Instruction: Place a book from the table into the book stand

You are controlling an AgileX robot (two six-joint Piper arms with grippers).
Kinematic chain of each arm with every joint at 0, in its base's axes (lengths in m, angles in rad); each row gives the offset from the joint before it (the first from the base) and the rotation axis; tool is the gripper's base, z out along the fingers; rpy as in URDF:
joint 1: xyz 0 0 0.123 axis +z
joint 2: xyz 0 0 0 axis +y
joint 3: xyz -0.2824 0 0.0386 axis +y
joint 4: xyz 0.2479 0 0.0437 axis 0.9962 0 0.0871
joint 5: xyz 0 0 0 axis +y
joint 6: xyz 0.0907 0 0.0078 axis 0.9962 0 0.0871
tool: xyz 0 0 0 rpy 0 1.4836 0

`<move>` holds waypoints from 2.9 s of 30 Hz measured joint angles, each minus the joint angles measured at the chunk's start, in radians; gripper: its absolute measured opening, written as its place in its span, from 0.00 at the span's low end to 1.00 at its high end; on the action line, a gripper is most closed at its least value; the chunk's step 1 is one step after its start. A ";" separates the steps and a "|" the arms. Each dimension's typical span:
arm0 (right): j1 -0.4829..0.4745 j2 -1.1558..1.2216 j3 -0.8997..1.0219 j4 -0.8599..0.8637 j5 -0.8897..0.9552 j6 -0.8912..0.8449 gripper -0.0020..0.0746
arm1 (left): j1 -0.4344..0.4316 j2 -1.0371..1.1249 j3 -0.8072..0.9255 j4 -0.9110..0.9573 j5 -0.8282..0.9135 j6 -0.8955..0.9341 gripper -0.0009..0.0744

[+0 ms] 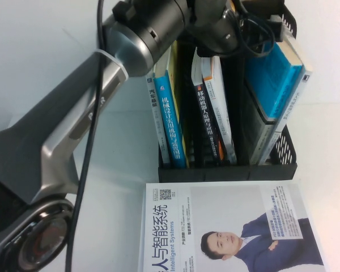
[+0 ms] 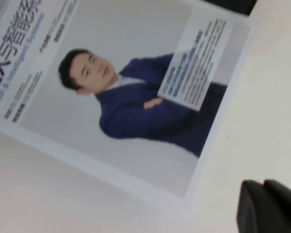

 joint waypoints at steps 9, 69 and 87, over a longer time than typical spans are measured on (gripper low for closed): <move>0.000 -0.053 0.000 -0.290 -0.173 0.197 0.03 | -0.011 -0.170 0.000 0.024 0.255 0.238 0.03; 0.000 -0.793 0.527 -0.352 -0.281 0.230 0.03 | 0.430 -1.907 2.149 -0.003 -0.734 0.238 0.01; 0.000 -0.794 0.527 -0.352 -0.281 0.230 0.03 | 0.689 -2.176 2.472 -0.017 -0.672 0.217 0.01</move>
